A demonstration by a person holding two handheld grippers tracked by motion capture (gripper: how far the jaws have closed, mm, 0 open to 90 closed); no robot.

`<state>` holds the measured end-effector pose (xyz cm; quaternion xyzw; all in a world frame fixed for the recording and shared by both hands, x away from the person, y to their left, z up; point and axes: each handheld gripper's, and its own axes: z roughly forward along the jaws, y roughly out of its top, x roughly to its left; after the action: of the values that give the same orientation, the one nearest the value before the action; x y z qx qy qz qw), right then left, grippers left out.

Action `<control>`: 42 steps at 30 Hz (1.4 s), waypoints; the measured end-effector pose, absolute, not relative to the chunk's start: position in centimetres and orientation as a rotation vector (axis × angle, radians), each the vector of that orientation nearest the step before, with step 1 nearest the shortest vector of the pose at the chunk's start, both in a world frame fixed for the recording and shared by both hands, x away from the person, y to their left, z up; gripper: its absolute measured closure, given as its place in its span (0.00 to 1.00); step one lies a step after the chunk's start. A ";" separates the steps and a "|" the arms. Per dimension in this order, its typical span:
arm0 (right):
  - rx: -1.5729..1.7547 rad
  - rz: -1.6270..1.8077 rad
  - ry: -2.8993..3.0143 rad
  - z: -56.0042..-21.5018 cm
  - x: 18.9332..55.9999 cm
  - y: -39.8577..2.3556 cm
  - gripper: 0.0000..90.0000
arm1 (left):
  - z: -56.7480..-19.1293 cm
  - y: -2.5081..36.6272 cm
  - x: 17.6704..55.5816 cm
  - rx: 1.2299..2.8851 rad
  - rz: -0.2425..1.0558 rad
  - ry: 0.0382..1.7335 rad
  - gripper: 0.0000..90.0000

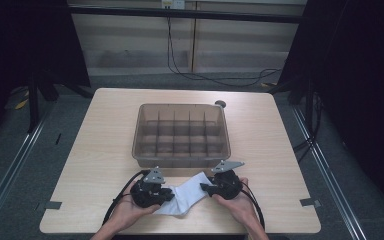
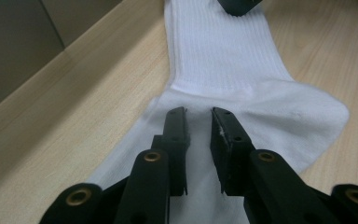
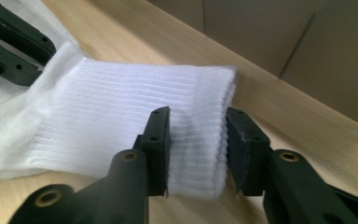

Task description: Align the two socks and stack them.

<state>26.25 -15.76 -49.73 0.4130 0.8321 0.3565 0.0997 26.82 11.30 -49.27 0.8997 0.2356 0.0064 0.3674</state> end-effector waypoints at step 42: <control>1.215 1.226 2.411 -45.1 25.9 -18.1 0.92 | -49.0 7.3 24.9 2.348 -0.034 0.506 0.73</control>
<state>25.93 -18.07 -45.08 0.4082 0.8099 0.4120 0.0880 24.86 7.30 -49.03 0.9114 0.1966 -0.0133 0.3613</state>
